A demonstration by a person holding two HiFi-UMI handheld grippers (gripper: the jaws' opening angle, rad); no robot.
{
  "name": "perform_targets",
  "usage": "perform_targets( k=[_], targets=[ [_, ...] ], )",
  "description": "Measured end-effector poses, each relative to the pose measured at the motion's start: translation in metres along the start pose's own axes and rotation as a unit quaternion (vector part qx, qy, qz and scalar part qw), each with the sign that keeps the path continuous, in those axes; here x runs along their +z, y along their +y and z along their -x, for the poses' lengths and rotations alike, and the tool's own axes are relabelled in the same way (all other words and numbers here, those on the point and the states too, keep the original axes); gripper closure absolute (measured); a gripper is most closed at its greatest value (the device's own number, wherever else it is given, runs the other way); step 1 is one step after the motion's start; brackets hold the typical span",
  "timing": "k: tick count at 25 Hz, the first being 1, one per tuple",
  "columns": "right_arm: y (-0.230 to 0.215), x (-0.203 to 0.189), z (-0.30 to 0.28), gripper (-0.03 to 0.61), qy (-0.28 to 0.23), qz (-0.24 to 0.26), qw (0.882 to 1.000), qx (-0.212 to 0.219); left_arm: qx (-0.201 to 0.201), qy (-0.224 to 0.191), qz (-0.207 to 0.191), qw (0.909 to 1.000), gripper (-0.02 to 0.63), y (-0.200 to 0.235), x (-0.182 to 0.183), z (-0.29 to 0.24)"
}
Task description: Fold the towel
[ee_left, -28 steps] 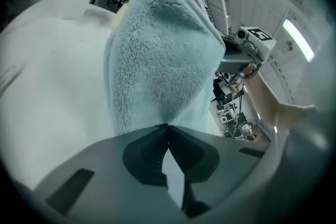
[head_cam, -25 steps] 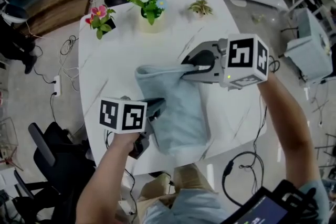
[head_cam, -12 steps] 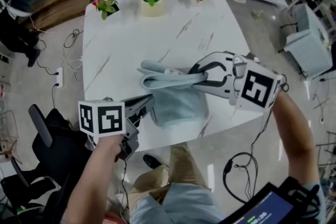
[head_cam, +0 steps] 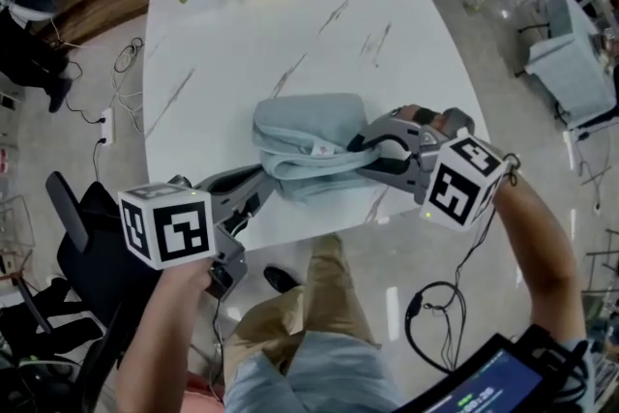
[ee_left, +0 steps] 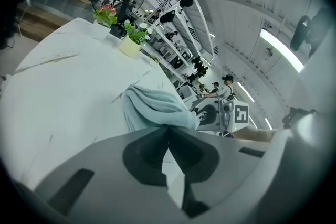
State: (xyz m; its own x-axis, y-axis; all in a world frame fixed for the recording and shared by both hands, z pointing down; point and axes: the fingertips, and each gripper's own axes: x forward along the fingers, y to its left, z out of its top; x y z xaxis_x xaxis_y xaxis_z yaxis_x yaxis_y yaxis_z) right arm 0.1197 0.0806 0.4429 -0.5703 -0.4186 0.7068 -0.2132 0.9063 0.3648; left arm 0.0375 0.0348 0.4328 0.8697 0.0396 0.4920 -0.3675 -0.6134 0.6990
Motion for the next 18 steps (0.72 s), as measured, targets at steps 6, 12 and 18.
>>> perform_targets(
  k=[6, 12, 18],
  targets=[
    [0.03, -0.031, -0.024, 0.483, 0.036, 0.02, 0.999, 0.015, -0.029, 0.01, 0.022, 0.9993, 0.607, -0.012, -0.023, -0.009],
    [0.038, -0.038, -0.034, 0.483, 0.047, 0.044, 0.998, 0.01, -0.086, -0.018, 0.05, 0.9949, 0.607, -0.045, 0.012, -0.004],
    [0.042, -0.038, -0.034, 0.483, 0.05, 0.051, 0.997, 0.005, -0.091, -0.029, 0.047, 0.9943, 0.607, -0.041, 0.037, -0.023]
  ],
)
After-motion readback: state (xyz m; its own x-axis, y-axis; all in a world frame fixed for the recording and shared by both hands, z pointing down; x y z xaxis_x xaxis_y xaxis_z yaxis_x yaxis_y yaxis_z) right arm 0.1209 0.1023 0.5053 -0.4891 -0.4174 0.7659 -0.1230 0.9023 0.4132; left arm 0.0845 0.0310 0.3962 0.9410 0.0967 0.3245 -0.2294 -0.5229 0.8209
